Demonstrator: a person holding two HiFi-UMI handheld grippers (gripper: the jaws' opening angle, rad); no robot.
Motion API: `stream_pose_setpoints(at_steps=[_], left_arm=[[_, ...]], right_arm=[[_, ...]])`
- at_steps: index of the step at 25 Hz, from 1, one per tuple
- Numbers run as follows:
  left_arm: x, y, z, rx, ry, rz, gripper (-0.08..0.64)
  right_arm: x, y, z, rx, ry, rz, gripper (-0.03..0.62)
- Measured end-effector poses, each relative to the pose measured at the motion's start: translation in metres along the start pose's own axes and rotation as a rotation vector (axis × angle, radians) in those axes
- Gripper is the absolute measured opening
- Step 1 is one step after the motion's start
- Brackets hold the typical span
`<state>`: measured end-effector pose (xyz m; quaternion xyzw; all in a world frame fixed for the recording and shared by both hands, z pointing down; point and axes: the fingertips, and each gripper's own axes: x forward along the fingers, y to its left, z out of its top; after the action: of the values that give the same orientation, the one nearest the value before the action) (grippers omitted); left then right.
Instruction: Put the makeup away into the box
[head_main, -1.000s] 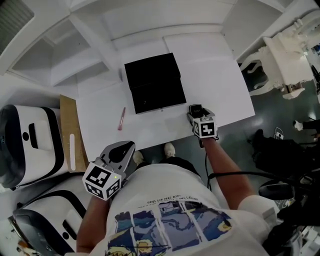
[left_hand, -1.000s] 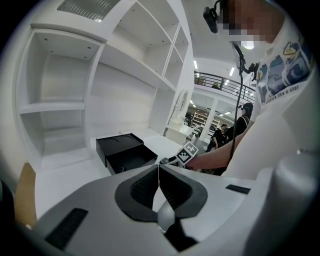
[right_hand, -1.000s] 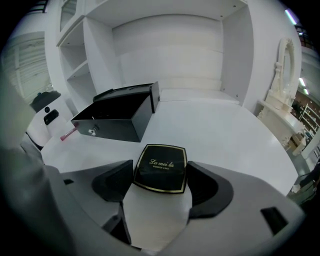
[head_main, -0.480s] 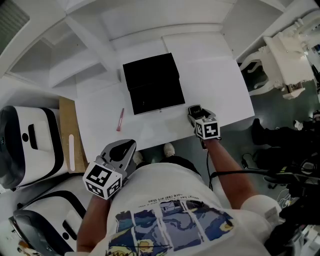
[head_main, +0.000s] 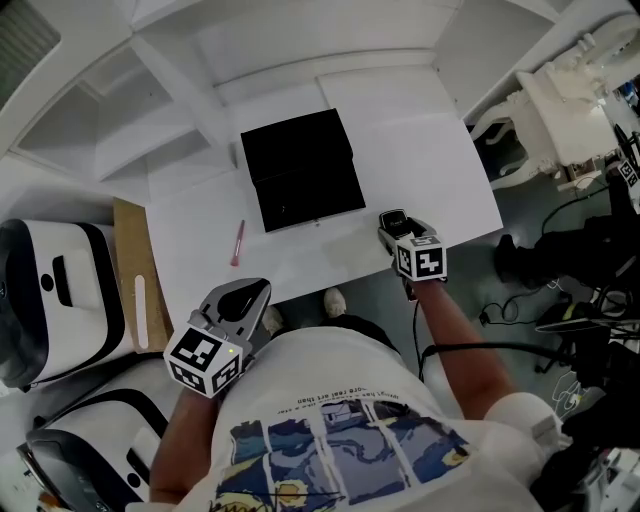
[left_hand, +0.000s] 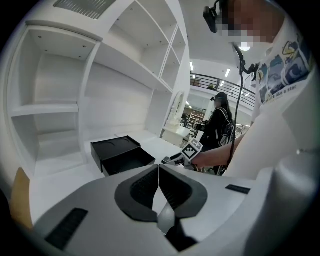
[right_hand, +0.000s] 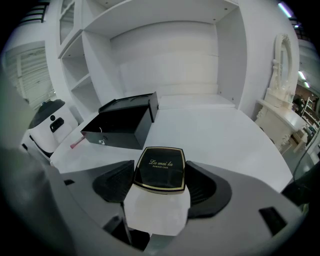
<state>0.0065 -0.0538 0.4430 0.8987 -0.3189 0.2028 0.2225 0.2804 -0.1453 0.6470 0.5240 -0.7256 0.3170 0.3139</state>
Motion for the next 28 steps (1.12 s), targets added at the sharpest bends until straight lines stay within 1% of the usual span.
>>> stream_pose_setpoints(at_steps=[7, 15, 21, 28], left_arm=[[-0.006, 0.004, -0.002, 0.003, -0.013, -0.014, 0.015], [-0.016, 0.014, -0.008, -0.014, -0.032, -0.014, 0.015], [-0.026, 0.018, -0.011, -0.031, -0.048, 0.004, 0.015], [-0.044, 0.030, -0.019, -0.059, -0.063, 0.055, 0.015]], right_arm=[[-0.016, 0.012, 0.024, -0.003, -0.045, 0.010, 0.339], [-0.025, 0.033, 0.050, -0.039, -0.065, 0.024, 0.339], [-0.022, 0.057, 0.071, -0.087, -0.072, 0.069, 0.339], [0.006, 0.098, 0.095, -0.175, -0.052, 0.139, 0.339]])
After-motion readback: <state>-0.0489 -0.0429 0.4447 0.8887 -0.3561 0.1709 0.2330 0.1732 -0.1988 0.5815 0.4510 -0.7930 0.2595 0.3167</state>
